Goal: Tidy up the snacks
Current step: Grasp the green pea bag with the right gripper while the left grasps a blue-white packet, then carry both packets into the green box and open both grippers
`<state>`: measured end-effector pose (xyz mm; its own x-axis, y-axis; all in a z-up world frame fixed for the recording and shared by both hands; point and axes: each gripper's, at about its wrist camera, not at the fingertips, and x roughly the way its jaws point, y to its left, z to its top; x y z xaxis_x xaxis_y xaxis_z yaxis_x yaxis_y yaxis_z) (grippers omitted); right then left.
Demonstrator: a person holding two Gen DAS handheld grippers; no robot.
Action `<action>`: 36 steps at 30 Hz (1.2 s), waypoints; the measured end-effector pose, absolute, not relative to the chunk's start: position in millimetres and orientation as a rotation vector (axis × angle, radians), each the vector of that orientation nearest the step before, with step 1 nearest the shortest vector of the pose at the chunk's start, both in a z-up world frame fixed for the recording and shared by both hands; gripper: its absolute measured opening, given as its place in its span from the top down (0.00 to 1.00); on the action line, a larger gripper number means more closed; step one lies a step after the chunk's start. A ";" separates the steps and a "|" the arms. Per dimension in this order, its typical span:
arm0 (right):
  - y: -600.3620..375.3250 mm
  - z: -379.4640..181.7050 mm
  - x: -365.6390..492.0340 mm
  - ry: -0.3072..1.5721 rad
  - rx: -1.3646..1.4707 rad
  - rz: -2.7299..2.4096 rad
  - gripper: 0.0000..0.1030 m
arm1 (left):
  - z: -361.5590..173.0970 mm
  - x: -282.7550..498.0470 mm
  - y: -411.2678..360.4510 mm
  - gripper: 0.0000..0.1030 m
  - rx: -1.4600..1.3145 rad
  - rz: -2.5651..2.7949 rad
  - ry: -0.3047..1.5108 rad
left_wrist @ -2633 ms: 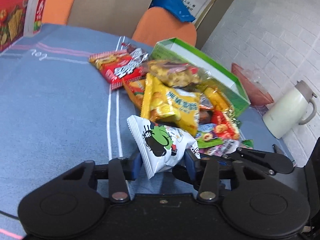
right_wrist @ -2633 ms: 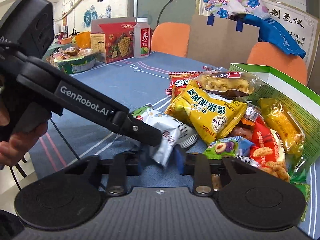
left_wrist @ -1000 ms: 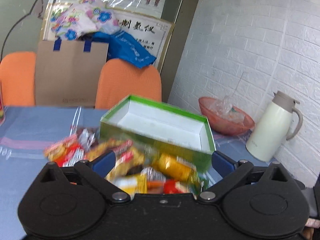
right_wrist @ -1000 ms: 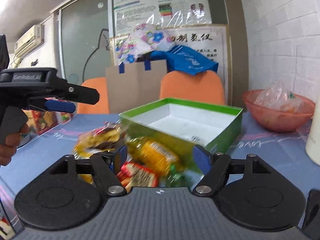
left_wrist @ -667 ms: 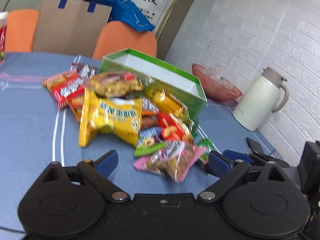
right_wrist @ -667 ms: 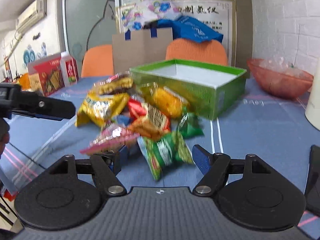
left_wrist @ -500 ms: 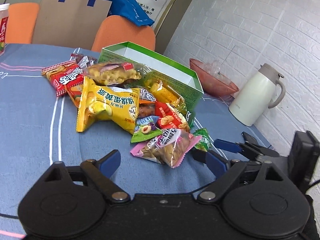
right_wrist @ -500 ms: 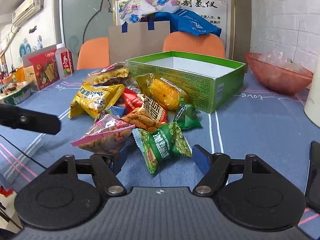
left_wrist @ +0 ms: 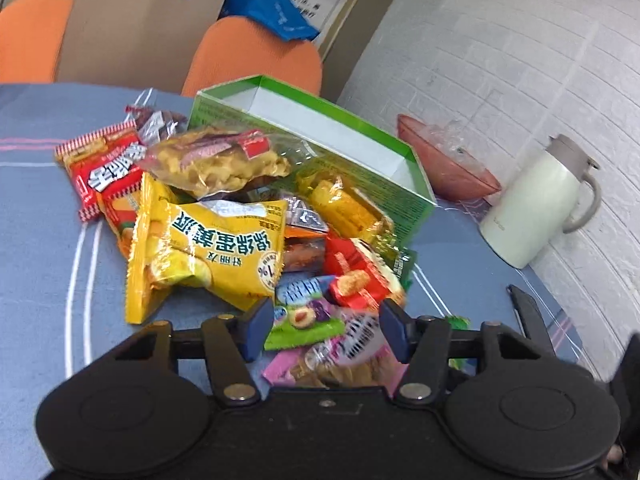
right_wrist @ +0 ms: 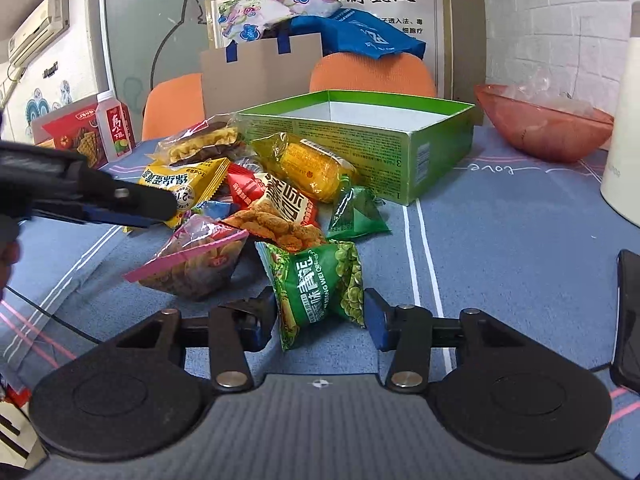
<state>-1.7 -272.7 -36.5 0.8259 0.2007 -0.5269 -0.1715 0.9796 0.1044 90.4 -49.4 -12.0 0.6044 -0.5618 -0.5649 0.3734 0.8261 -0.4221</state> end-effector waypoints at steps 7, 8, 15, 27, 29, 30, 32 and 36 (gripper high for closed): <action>-268.7 -37.3 1.4 0.564 0.043 0.200 0.13 | -28.2 109.0 -52.2 0.27 -0.301 -0.514 0.814; -268.2 -37.4 1.9 0.562 0.041 0.199 0.13 | -29.5 108.7 -52.2 0.27 -0.303 -0.521 0.816; -265.9 -36.4 5.6 0.564 0.023 0.189 0.06 | -29.6 108.1 -54.3 0.10 -0.305 -0.531 0.803; -267.7 -23.8 7.8 0.536 0.021 0.209 0.28 | 1.7 81.9 -39.2 0.19 -0.303 -0.586 0.743; -270.0 -12.0 6.8 0.498 0.027 0.211 0.28 | 19.1 81.8 -39.8 0.19 -0.299 -0.606 0.700; -271.5 -5.0 7.1 0.474 0.029 0.209 0.28 | 27.6 83.7 -41.0 0.19 -0.299 -0.616 0.679; -274.2 8.0 10.6 0.424 0.029 0.205 0.28 | 43.5 90.8 -45.1 0.19 -0.296 -0.626 0.641; -280.1 28.5 28.5 0.344 0.020 0.175 0.27 | 67.6 118.4 -59.5 0.19 -0.298 -0.627 0.592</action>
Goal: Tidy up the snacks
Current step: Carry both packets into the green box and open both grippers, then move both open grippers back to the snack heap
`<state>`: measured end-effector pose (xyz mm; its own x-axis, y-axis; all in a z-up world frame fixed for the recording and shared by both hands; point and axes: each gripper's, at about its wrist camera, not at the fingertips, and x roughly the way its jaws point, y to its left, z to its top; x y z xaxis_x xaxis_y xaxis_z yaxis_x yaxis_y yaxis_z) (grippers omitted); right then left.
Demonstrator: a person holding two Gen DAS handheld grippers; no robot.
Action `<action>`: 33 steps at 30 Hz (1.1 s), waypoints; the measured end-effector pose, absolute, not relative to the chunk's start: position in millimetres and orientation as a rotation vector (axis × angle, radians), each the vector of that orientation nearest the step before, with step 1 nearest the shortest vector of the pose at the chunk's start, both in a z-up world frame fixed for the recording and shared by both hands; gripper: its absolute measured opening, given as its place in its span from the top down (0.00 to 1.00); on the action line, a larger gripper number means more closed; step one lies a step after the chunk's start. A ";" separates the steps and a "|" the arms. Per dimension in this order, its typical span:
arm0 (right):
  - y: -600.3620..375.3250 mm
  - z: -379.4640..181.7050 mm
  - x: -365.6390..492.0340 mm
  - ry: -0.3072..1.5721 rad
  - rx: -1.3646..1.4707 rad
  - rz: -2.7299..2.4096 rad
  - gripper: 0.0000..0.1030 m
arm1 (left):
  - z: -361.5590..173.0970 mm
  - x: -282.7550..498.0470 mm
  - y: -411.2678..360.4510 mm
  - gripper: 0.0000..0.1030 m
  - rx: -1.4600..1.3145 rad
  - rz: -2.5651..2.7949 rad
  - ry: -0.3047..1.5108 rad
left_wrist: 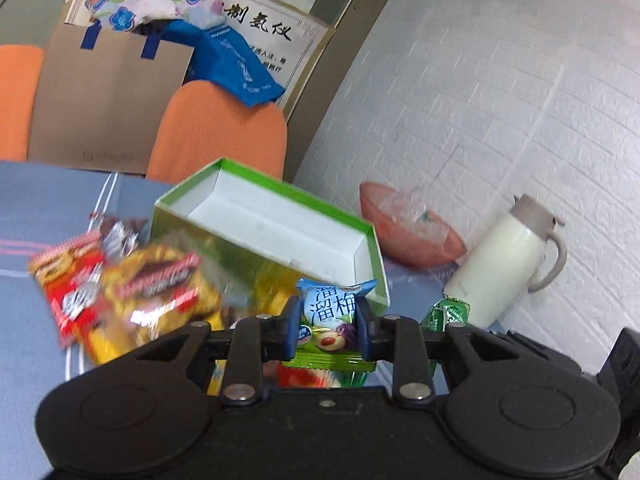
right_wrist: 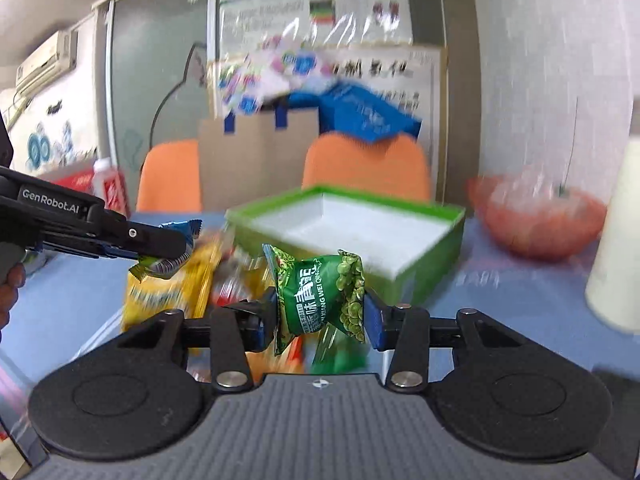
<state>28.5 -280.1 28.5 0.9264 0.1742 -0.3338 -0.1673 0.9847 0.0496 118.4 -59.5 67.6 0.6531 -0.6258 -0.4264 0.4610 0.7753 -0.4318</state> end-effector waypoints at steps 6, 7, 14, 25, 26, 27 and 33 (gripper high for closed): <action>-286.9 35.7 80.4 0.312 0.043 0.123 0.27 | 69.2 180.1 -86.7 0.18 -0.307 -0.575 0.598; -287.9 33.4 90.5 0.317 0.051 0.118 0.27 | 66.8 192.6 -91.9 0.18 -0.307 -0.567 0.613; -295.7 14.0 140.2 0.370 0.088 0.079 0.27 | 49.1 240.9 -117.9 0.18 -0.275 -0.500 0.647; -288.7 -0.6 143.5 0.375 0.002 0.053 0.00 | 45.3 214.2 -98.5 0.00 -0.210 -0.425 0.601; -288.7 2.0 138.3 0.367 0.002 0.056 0.00 | 49.4 206.5 -91.4 0.00 -0.226 -0.424 0.604; -287.9 5.4 131.7 0.358 0.003 0.059 0.00 | 53.4 198.4 -84.4 0.00 -0.237 -0.417 0.610; -276.6 33.1 101.2 0.311 0.034 0.129 0.00 | 68.6 133.1 -32.8 0.00 -0.258 -0.396 0.551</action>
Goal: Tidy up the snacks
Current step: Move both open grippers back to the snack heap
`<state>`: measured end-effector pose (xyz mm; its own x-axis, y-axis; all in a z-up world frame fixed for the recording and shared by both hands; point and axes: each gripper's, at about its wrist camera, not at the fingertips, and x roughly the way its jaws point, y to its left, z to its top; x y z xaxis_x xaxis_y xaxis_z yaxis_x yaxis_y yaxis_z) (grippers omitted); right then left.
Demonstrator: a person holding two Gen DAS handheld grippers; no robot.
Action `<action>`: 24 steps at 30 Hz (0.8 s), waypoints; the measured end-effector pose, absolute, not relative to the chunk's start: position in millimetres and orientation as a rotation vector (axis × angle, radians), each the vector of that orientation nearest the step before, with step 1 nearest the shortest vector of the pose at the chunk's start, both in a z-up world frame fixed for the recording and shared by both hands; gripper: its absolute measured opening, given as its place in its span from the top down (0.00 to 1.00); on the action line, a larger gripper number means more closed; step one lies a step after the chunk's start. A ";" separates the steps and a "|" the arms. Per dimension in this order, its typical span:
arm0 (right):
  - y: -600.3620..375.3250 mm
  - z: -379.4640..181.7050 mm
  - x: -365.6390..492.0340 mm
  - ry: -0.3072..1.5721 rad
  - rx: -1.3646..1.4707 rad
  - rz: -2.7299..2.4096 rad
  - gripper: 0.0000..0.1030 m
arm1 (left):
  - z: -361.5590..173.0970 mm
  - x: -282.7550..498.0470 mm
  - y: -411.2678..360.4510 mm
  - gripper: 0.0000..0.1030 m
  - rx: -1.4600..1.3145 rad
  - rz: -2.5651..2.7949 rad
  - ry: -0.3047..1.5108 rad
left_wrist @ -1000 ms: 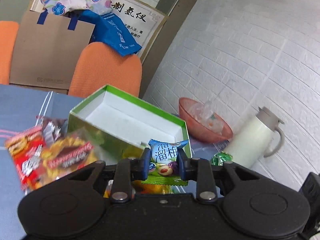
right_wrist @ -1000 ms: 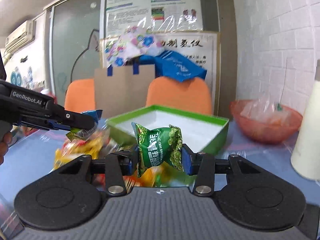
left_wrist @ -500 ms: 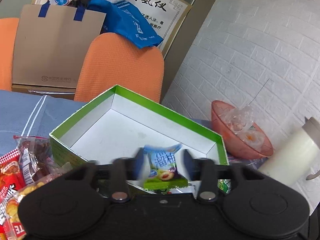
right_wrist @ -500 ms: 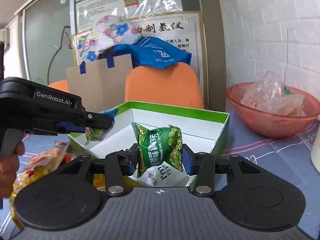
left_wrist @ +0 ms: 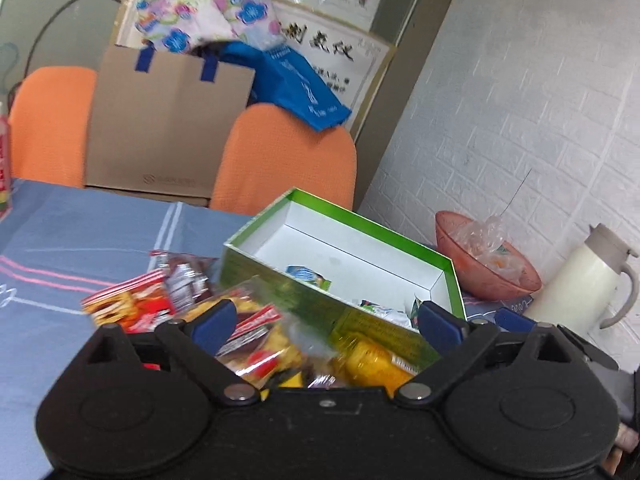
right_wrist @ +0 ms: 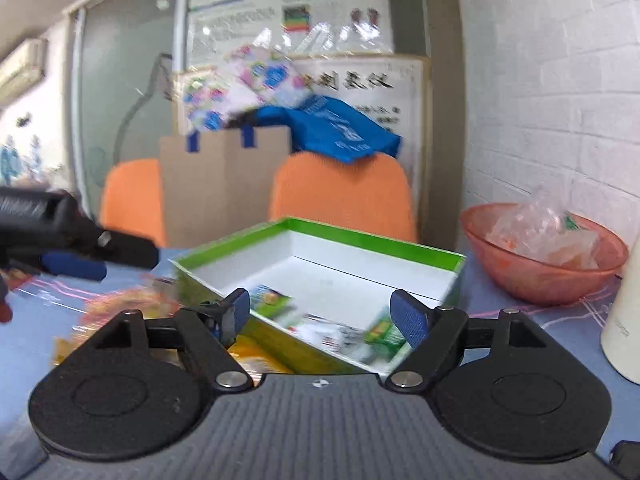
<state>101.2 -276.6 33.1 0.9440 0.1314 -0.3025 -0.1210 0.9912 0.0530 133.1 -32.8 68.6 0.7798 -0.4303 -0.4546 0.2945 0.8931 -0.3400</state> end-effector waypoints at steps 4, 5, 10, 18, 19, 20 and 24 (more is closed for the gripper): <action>-260.8 37.7 78.7 0.302 0.041 0.243 0.00 | 56.6 98.6 2.8 0.00 -0.310 -0.346 0.555; -256.3 35.1 72.6 0.307 0.040 0.265 0.00 | 50.9 91.6 10.5 0.00 -0.325 -0.334 0.565; -239.1 12.4 44.2 0.383 -0.002 0.304 0.00 | 18.5 62.6 38.0 0.00 -0.406 -0.313 0.632; -222.2 4.0 26.9 0.443 0.053 0.365 0.00 | -2.2 75.8 44.7 0.00 -0.461 -0.357 0.663; -217.1 4.7 25.1 0.436 0.036 0.375 0.00 | -2.6 81.1 44.4 0.00 -0.469 -0.362 0.667; -213.0 5.2 24.7 0.431 0.021 0.386 0.00 | -4.9 86.7 44.7 0.00 -0.476 -0.370 0.674; -197.5 5.7 36.3 0.460 0.010 0.439 0.00 | -8.2 98.5 41.3 0.00 -0.466 -0.397 0.695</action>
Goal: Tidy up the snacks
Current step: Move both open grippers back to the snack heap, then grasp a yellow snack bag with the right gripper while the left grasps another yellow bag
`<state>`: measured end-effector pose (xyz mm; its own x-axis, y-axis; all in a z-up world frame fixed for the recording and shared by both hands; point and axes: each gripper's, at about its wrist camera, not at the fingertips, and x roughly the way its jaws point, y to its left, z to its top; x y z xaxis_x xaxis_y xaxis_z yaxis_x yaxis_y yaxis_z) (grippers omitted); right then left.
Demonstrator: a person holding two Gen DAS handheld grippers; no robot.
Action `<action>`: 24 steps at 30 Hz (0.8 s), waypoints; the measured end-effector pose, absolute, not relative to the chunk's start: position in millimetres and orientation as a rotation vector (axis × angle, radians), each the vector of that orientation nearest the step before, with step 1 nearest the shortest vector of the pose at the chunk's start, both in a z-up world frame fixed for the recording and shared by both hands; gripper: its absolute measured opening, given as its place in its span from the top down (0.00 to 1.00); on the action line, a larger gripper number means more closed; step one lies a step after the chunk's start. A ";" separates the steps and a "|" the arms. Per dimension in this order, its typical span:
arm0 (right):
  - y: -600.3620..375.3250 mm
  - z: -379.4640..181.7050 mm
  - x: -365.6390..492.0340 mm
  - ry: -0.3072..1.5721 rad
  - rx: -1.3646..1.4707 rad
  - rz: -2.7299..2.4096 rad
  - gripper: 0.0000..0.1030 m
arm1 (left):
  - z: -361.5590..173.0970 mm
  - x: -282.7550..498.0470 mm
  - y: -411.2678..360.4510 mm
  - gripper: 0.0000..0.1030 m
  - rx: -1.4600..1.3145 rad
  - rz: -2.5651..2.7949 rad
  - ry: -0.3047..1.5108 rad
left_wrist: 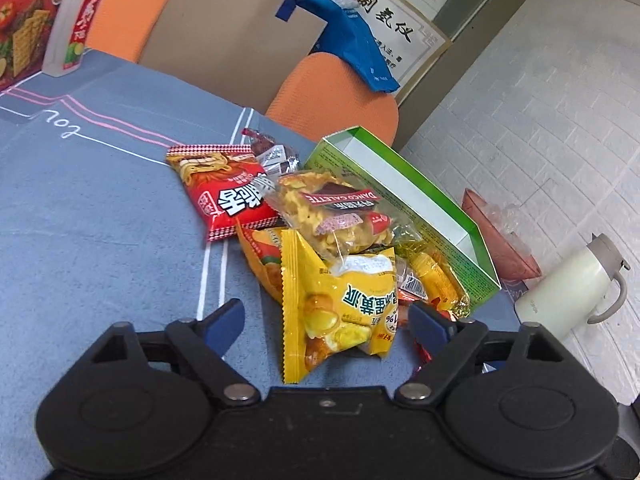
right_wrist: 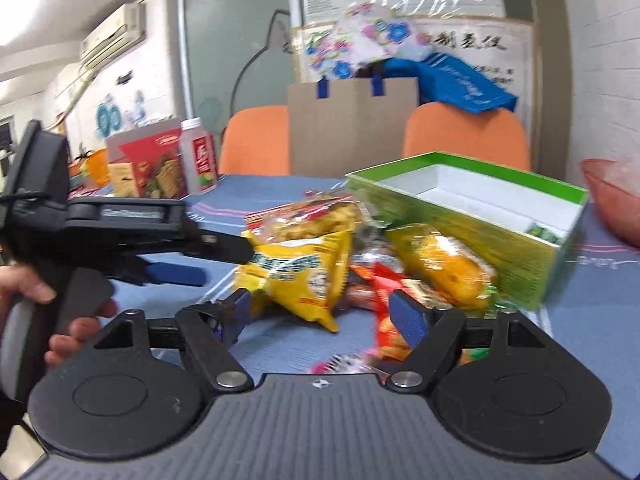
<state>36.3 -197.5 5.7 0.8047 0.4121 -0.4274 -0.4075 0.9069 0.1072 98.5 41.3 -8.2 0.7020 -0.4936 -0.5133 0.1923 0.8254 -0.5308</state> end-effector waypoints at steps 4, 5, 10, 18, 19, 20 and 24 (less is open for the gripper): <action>-186.6 4.6 52.5 0.499 -0.002 0.472 0.00 | -10.5 103.0 43.2 0.00 -0.465 -0.408 0.705; -183.9 3.7 57.4 0.509 -0.009 0.478 0.00 | -11.1 105.0 43.8 0.00 -0.468 -0.406 0.707; -180.7 -2.8 84.4 0.582 -0.004 0.471 0.00 | -15.2 116.8 46.0 0.20 -0.468 -0.435 0.740; -186.0 -13.3 110.1 0.655 0.028 0.473 0.00 | -26.5 126.5 53.5 0.51 -0.508 -0.485 0.757; -184.9 -14.1 109.4 0.653 0.021 0.472 0.00 | -27.1 126.4 53.8 0.53 -0.510 -0.488 0.756; -184.5 -14.3 109.9 0.650 0.011 0.473 0.00 | -27.4 125.8 53.9 0.55 -0.512 -0.491 0.753; -186.0 -15.1 110.3 0.657 0.015 0.516 0.13 | -27.9 121.4 54.6 0.85 -0.513 -0.519 0.745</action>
